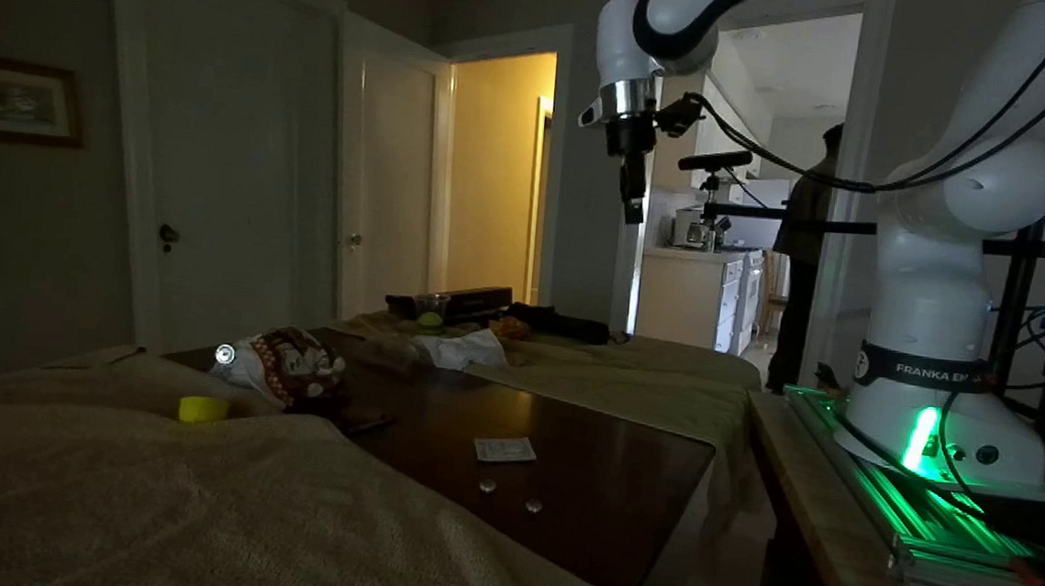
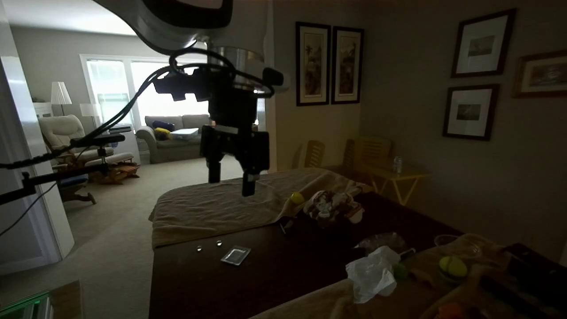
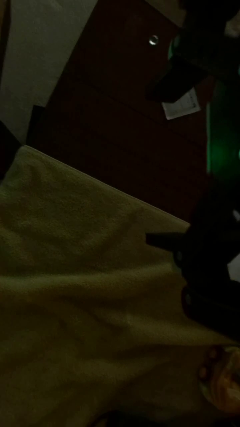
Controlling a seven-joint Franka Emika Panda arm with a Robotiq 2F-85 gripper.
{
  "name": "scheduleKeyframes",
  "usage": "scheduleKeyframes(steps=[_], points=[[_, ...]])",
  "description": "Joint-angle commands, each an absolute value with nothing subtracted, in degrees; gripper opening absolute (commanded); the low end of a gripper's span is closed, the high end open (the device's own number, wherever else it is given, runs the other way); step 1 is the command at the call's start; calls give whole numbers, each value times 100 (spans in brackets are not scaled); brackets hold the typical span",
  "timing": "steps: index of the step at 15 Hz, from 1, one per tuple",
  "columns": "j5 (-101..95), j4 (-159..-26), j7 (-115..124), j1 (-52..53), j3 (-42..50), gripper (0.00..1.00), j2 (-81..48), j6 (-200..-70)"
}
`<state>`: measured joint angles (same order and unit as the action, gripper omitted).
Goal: Move the clear cup to the left.
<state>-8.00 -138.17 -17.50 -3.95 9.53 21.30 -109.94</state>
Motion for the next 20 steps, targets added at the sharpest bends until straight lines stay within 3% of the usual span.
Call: scheduleKeyframes(steps=[1, 6, 10, 11, 20], points=[[-802, -13025, -1769, -489, 1016, 100, 1862, -11553], [-567, -11690, -2136, -536, 1331, 100, 1105, -12307], [405, -10606, -3109, -465, 1546, 100, 418, -11996], [-74, -11277, -2632, -602, 1363, 100, 888, -12260], [0, -11369, -2540, -628, 1320, 100, 862, -12385]])
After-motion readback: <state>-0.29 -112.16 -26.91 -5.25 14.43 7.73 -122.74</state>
